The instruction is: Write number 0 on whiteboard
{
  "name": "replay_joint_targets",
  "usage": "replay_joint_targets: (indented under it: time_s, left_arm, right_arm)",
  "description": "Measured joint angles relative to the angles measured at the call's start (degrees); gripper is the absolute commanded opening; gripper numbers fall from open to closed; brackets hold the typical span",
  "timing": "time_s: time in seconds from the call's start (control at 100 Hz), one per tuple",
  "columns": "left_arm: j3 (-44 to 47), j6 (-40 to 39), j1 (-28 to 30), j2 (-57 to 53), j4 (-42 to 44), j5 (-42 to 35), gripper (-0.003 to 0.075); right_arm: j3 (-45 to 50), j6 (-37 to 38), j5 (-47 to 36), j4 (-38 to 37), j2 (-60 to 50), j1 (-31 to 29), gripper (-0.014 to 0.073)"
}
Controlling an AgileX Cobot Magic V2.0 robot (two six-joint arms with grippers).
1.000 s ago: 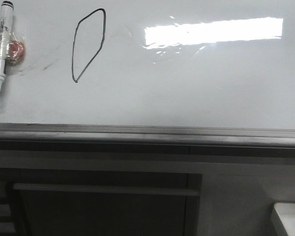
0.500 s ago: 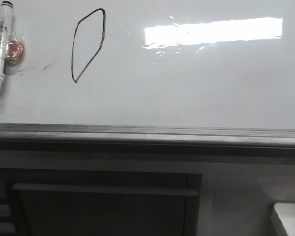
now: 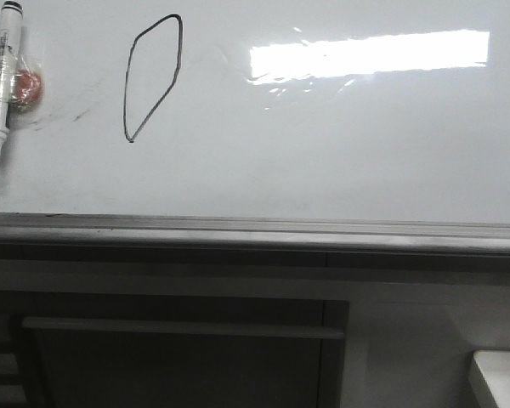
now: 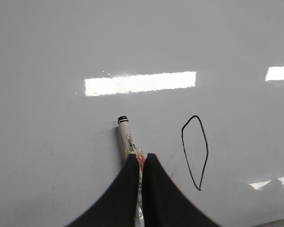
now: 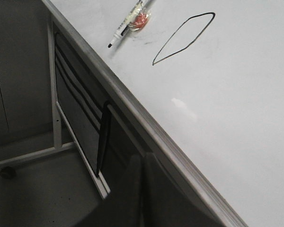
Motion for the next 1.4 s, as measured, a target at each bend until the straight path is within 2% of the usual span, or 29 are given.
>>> replay_joint_targets:
  time_s: [0.36, 0.54, 0.69, 0.7, 0.86, 1.4]
  left_arm:
    - [0.0, 0.13, 1.12, 0.0, 0.0, 0.0, -0.002]
    - [1.23, 5.6, 10.84, 0.0, 0.0, -0.22, -0.002]
    - [5.47, 6.69, 18.96, -0.12, -2.27, -0.22, -0.002]
    - [11.38, 6.95, 22.08, -2.53, -2.86, 7.95, -0.002]
    - [11.38, 6.95, 22.08, -2.53, -1.48, 13.42, -0.002]
    - [11.38, 7.08, 22.19, -2.53, -0.7, 13.53, -0.002]
  right_arm:
    - [0.0, 0.0, 0.0, 0.0, 0.0, 0.0, -0.0051]
    - [0.0, 0.0, 0.0, 0.0, 0.0, 0.0, -0.0051]
    - [0.0, 0.0, 0.0, 0.0, 0.0, 0.0, -0.0051]
    - [0.0, 0.03, 0.0, 0.0, 0.0, 0.0, -0.0051]
    - [0.0, 0.13, 0.0, 0.0, 0.0, 0.0, -0.0051]
    - [0.0, 0.13, 0.0, 0.0, 0.0, 0.0, -0.0051]
